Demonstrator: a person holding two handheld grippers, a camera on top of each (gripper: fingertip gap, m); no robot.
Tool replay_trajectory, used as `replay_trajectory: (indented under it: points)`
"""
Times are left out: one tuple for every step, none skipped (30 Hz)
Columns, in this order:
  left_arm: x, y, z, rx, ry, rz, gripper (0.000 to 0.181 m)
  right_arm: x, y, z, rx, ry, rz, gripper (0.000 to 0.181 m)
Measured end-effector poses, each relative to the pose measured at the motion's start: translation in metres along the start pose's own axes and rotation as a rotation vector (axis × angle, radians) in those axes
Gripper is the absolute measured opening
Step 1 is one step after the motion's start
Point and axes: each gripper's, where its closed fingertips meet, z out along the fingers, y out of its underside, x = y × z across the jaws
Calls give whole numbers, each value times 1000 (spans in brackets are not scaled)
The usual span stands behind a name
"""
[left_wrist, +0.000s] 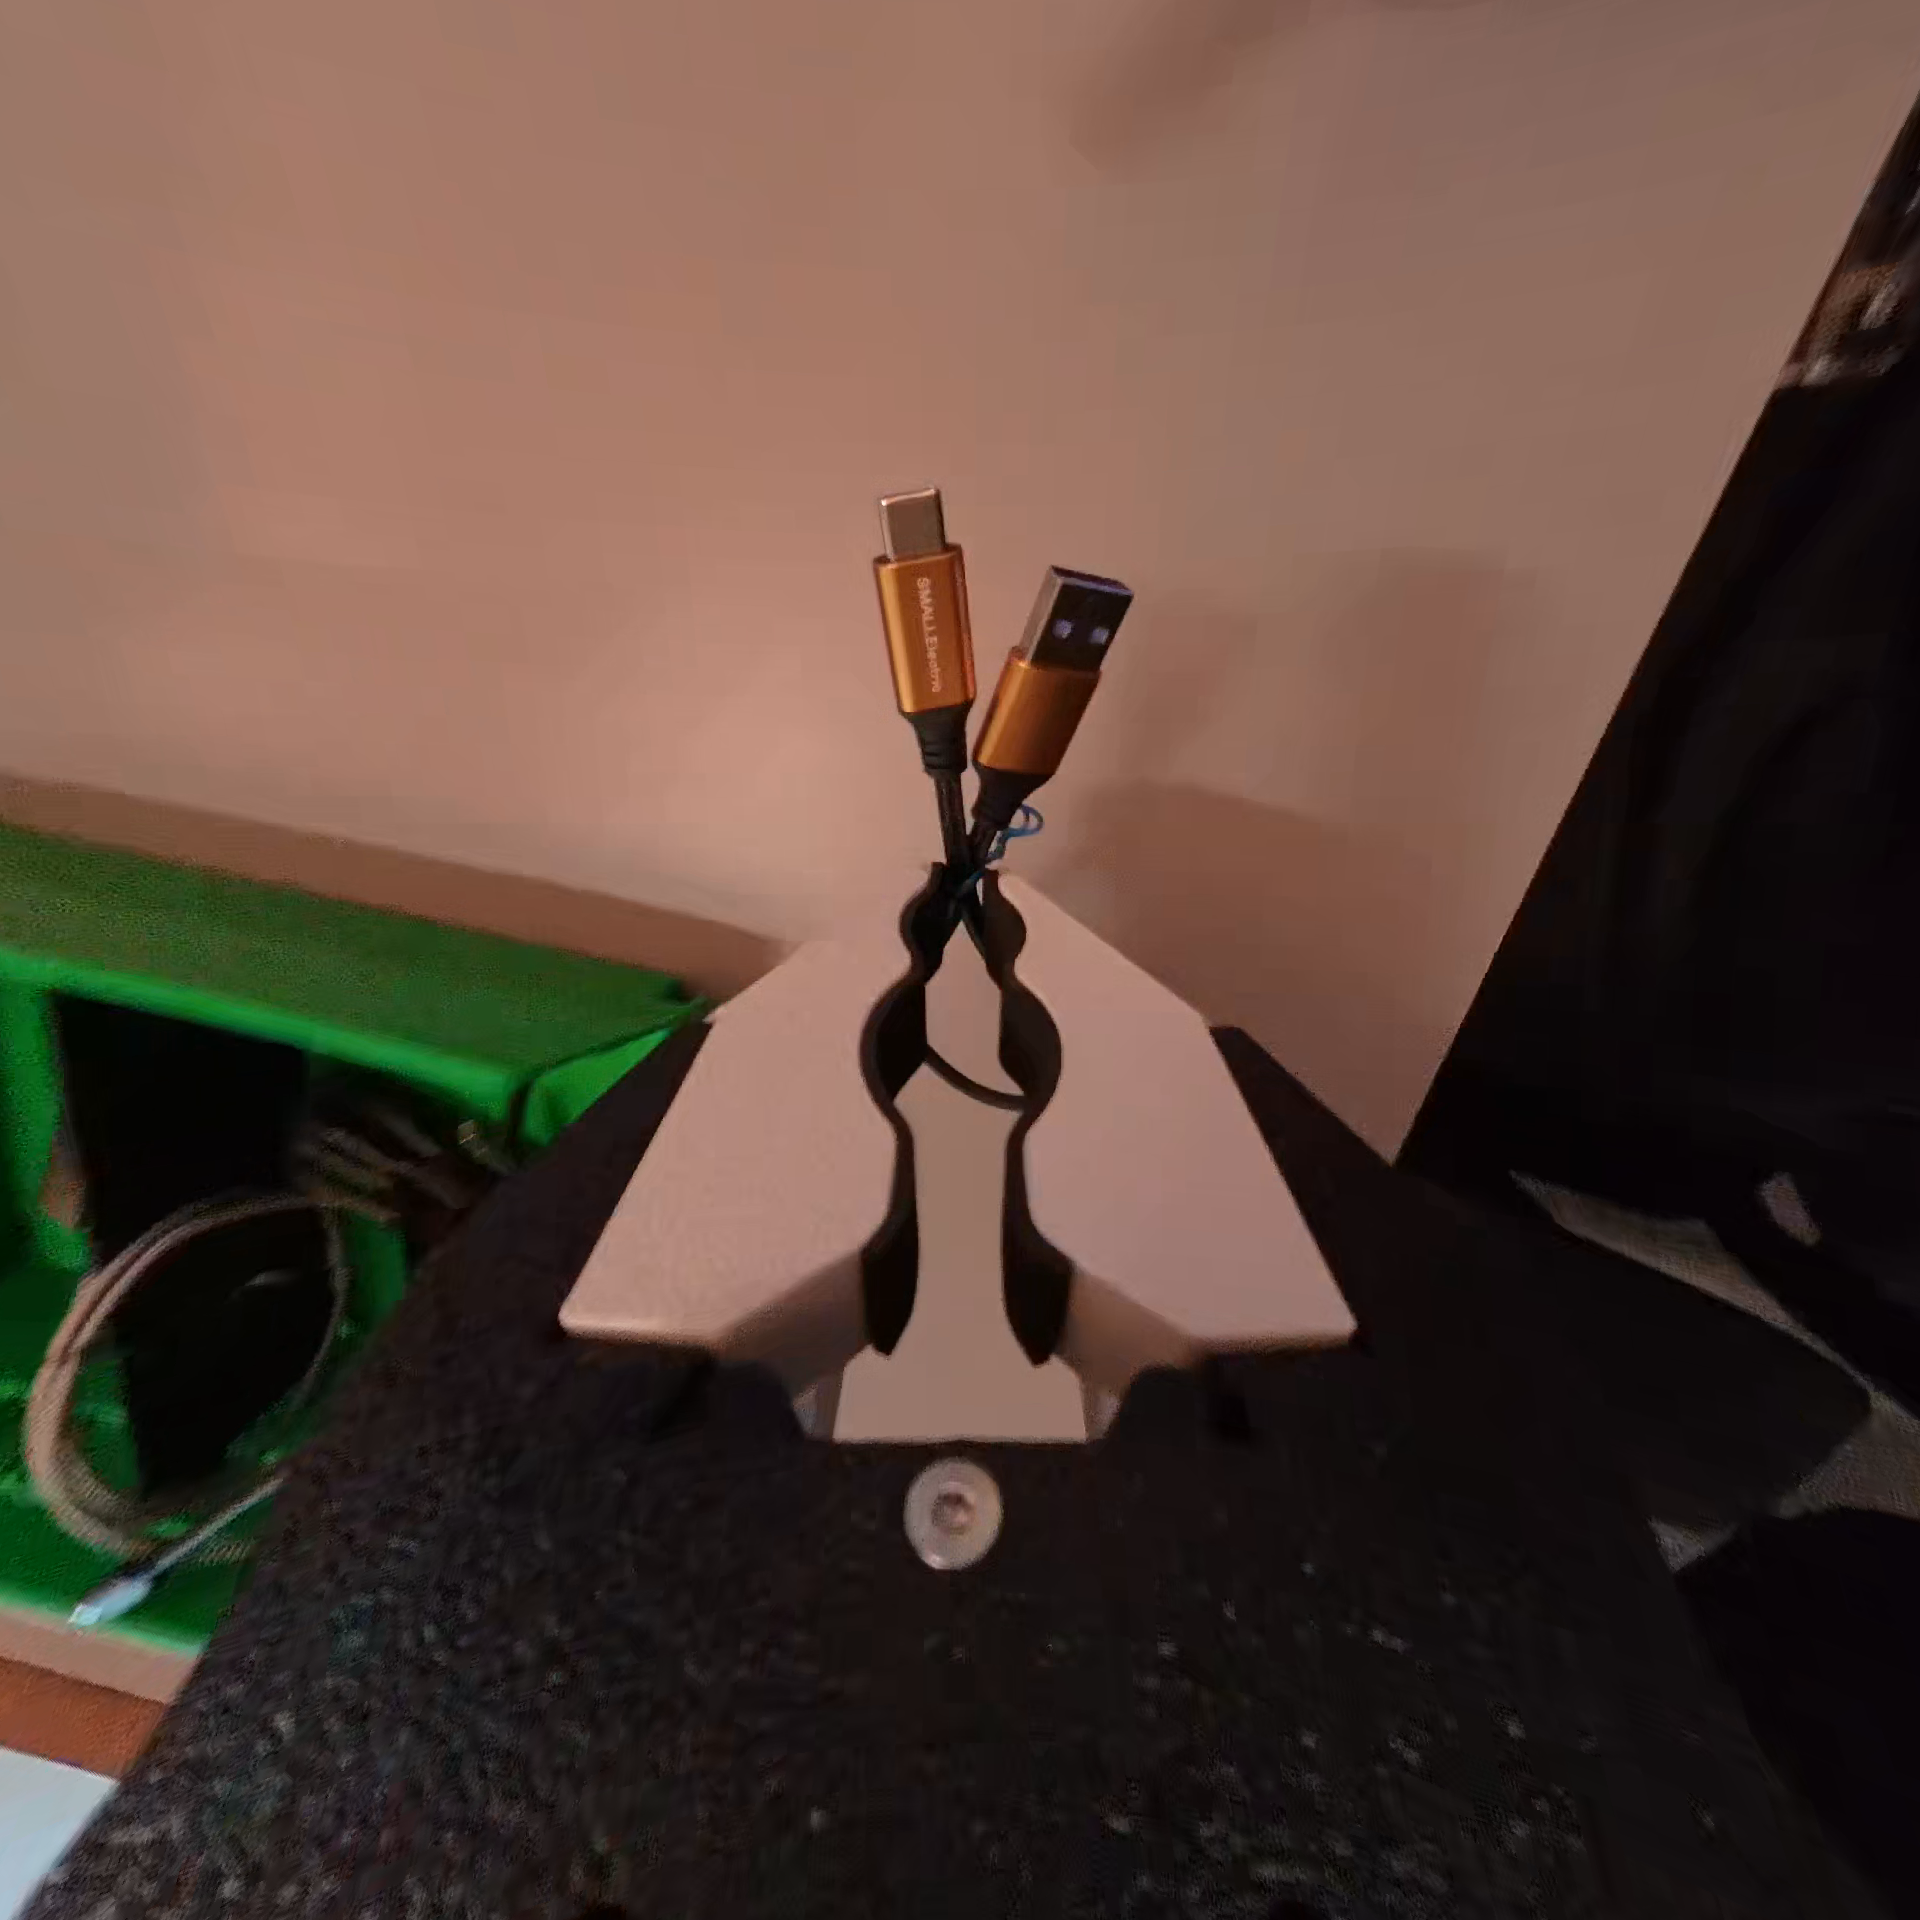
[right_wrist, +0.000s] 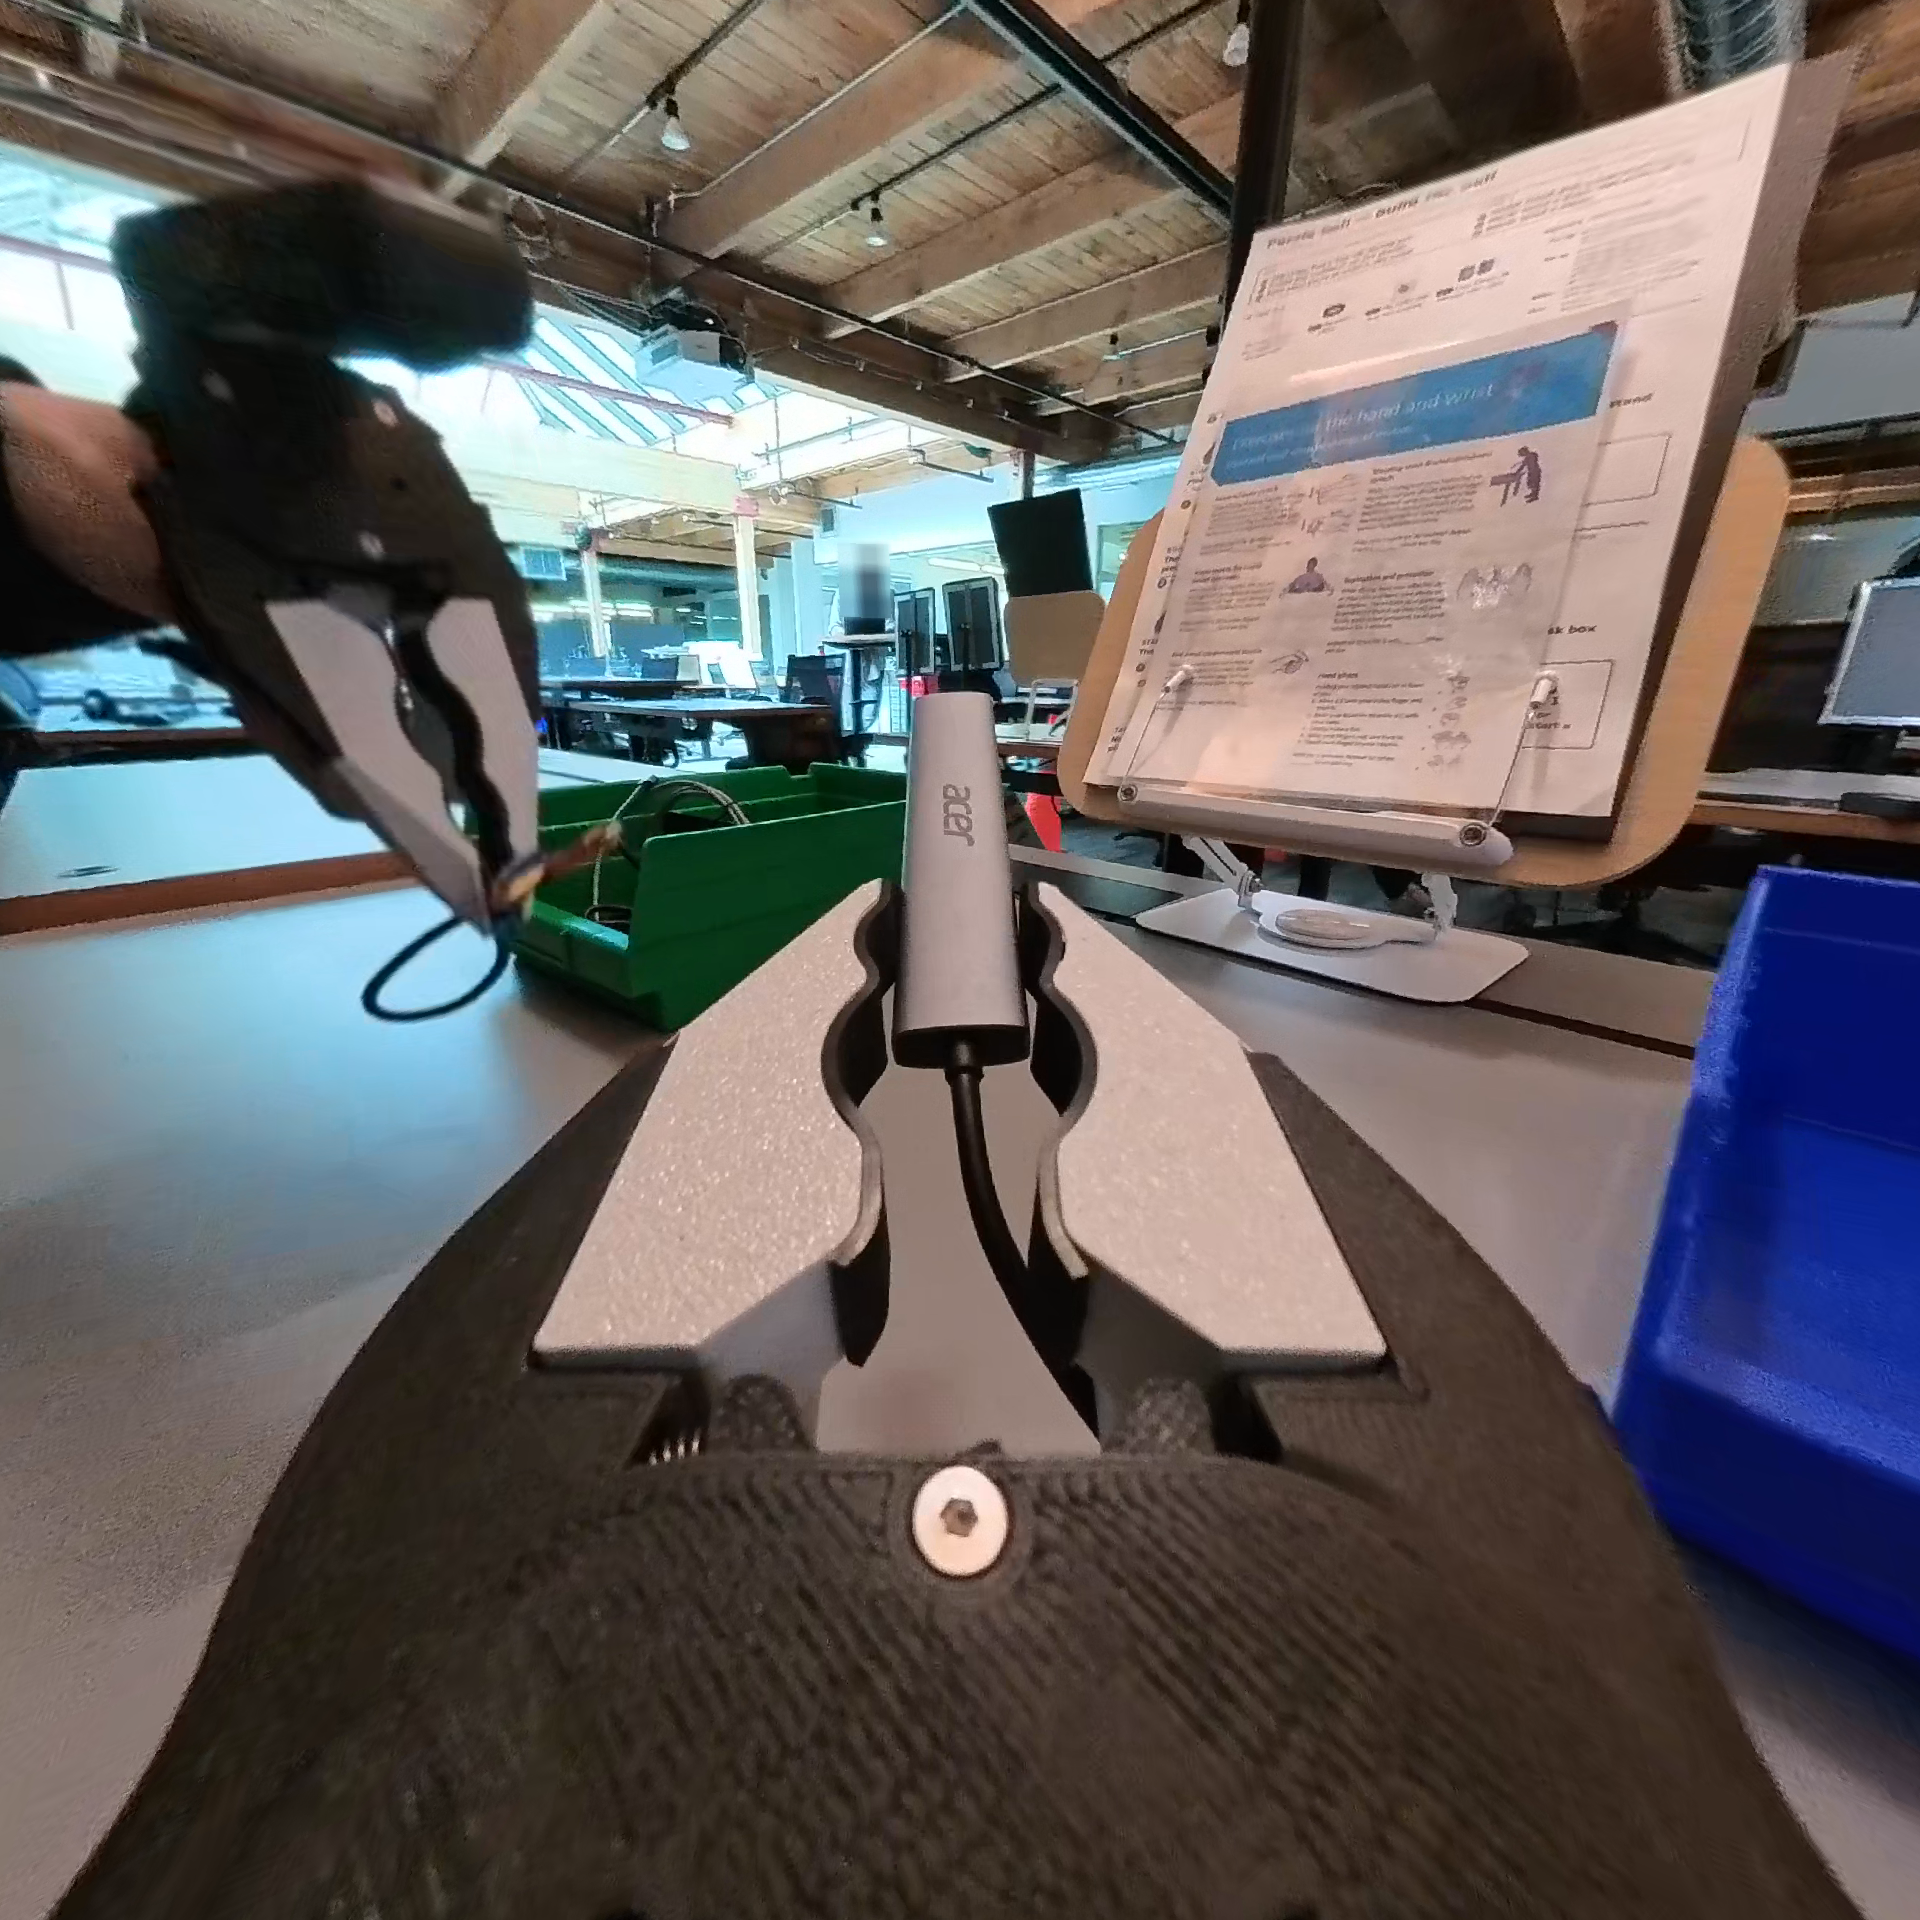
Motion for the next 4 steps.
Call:
replay_trajectory:
  points:
    - [9, 4, 19, -60, 22, 23, 4, 1, -1, -4, -1, -2, -9, 21]
    - [16, 6, 36, -105, 37, 40, 4, 5, -1, -8, -4, 4, -21, 21]
    - [20, 6, 50, -130, 40, 48, 4, 9, -1, -12, -6, 15, -27, 21]
    - [24, 4, 62, -143, 47, 52, 4, 14, -1, -16, 0, 33, -19, 22]
